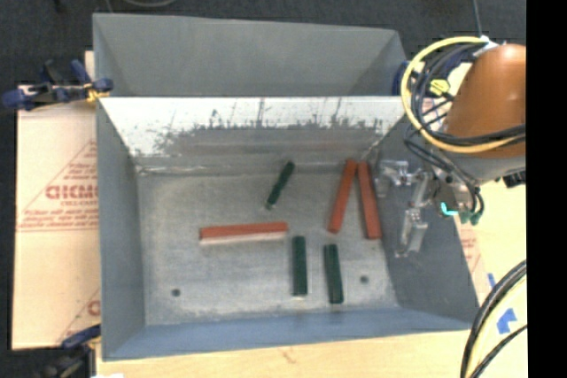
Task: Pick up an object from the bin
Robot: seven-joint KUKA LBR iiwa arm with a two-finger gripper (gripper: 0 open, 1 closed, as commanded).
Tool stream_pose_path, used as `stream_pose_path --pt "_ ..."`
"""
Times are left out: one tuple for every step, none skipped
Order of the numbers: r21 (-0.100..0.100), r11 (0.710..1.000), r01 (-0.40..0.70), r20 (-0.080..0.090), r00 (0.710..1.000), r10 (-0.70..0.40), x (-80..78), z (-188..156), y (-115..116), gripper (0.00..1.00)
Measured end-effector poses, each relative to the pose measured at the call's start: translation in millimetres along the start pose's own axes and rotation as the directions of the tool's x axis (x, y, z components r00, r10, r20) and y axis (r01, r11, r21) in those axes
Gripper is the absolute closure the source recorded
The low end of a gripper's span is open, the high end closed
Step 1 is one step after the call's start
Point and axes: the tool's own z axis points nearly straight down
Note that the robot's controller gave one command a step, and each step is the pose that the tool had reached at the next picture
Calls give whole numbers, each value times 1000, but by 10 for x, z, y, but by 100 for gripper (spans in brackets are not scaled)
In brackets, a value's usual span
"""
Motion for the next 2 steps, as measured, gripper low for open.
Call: stream_pose_path --pt "-3 977 215 1 977 -215 -76 1350 1044 0" --pt "1 977 213 7 977 -213 -93 1312 1011 100"
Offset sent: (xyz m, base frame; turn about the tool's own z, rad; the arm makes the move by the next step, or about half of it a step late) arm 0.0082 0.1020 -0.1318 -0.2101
